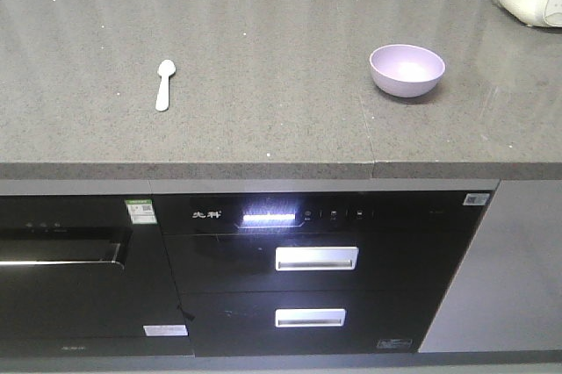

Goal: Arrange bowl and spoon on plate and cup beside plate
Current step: 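Approach the counter and stop facing the green spoon and lavender bowl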

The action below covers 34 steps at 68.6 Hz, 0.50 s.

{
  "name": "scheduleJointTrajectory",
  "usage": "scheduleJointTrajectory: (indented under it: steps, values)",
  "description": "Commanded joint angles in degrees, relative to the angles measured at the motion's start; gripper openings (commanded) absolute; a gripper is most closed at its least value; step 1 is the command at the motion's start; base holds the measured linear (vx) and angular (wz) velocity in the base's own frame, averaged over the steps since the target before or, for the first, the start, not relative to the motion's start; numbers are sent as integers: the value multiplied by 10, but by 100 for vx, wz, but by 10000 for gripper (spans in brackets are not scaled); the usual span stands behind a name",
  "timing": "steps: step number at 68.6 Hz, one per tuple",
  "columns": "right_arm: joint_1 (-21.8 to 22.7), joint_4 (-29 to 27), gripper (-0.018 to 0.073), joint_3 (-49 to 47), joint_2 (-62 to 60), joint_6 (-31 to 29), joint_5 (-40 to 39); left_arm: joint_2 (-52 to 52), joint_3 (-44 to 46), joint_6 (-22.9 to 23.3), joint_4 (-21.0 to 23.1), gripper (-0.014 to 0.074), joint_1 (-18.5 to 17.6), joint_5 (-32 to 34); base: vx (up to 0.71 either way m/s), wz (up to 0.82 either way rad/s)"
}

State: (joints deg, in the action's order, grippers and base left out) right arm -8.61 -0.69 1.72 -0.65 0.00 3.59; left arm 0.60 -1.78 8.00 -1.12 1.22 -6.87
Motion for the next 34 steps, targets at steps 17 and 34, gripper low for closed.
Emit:
scheduleJointTrajectory:
  steps: [17,34]
  values:
    - [3,2,-11,4,-4,-4,-39,8,15,5,0,-6,-3,42,17,-3]
    - [3,2,-11,4,-4,-4,-39,8,15,5,0,-6,-3,42,15,-5]
